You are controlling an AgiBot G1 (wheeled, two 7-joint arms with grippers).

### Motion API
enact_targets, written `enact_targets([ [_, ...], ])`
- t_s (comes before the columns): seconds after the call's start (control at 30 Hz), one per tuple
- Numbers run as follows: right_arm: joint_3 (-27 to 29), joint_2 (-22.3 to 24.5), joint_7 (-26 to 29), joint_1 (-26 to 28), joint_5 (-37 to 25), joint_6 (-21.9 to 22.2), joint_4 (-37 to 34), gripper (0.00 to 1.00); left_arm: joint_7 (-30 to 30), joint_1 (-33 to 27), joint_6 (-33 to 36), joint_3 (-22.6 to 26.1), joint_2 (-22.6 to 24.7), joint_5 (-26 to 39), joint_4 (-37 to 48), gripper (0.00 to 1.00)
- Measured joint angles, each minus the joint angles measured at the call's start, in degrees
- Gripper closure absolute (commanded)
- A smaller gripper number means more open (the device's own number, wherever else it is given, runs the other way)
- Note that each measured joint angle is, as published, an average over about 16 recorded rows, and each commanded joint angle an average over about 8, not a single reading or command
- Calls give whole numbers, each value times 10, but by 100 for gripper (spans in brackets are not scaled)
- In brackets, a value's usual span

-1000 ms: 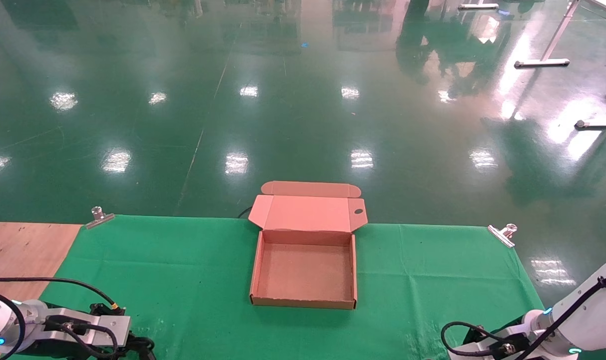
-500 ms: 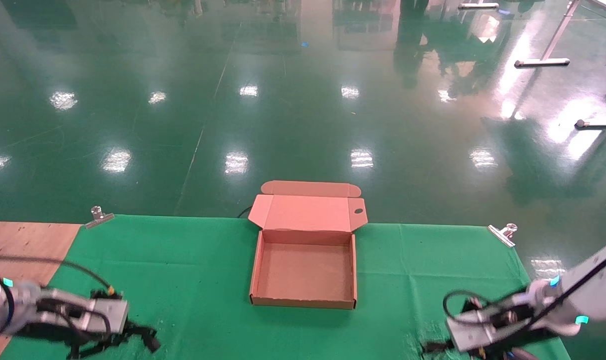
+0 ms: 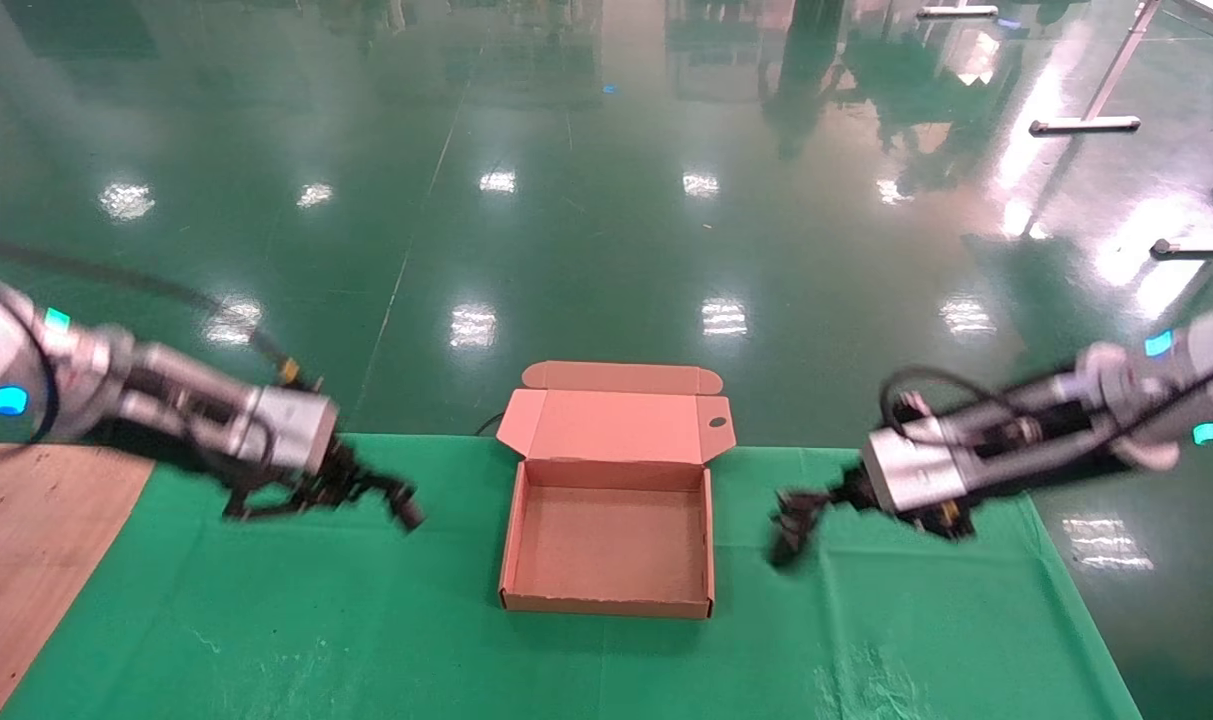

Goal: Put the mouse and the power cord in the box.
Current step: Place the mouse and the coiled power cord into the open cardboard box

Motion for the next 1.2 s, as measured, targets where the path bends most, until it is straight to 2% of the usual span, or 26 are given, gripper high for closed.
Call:
enact_targets([
  [0.27, 11, -43, 47, 54, 6, 5, 24, 100, -19, -58, 36, -11, 47, -18, -25, 100],
  [0.4, 12, -67, 46, 77, 6, 12, 3, 100, -19, -69, 36, -16, 65, -26, -32, 100],
  [0.57, 12, -83, 30, 93, 7, 18, -36, 100, -17, -53, -3, -27, 82, -40, -28, 100],
  [0.73, 14, -85, 5, 100, 10, 17, -72, 100, -23, -8, -82, -44, 98, -63, -19, 100],
  [0.93, 15, -78, -22, 95, 14, 17, -107, 100, -52, 88, -233, -61, 116, -98, -37, 100],
  [1.07, 13, -73, -40, 88, 13, 18, -127, 100, -90, 160, -328, -53, 126, -117, -74, 100],
  [1.2, 11, -70, -56, 79, 11, 22, -148, 100, -135, 224, -404, -25, 130, -130, -124, 100],
])
